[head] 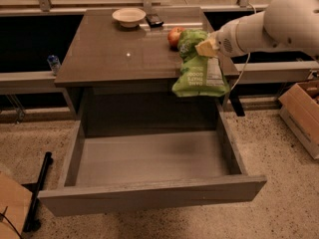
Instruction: Pick green rice chip bag from top drawer and place on counter
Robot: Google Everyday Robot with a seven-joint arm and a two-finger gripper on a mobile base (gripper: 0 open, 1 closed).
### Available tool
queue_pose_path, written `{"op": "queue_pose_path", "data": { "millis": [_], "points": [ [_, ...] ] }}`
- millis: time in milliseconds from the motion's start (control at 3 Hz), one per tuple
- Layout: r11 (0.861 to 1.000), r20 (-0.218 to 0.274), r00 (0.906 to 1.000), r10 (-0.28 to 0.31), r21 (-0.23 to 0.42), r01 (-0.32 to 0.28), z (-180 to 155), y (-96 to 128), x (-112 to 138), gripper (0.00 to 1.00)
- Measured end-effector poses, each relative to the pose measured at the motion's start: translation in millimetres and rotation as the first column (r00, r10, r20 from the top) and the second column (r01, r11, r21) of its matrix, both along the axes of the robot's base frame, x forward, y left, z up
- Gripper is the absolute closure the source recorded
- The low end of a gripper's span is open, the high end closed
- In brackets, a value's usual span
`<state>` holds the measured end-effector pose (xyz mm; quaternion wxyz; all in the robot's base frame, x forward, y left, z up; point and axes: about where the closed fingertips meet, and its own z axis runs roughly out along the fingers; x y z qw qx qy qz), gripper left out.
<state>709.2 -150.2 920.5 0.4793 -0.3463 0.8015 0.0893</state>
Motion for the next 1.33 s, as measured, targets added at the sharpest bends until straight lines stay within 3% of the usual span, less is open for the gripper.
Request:
{"op": "queue_pose_path", "data": {
  "millis": [667,1000,1333],
  "points": [
    [0.989,0.016,0.9922,-0.124,0.087,0.122,19,12,98,1.0],
    [0.976,-0.016,0.9809,-0.194,0.101,0.195,6,11,128,0.82],
    [0.959,-0.049,0.9636,-0.263,0.097,0.266,-7,1,140,0.59]
  ]
}}
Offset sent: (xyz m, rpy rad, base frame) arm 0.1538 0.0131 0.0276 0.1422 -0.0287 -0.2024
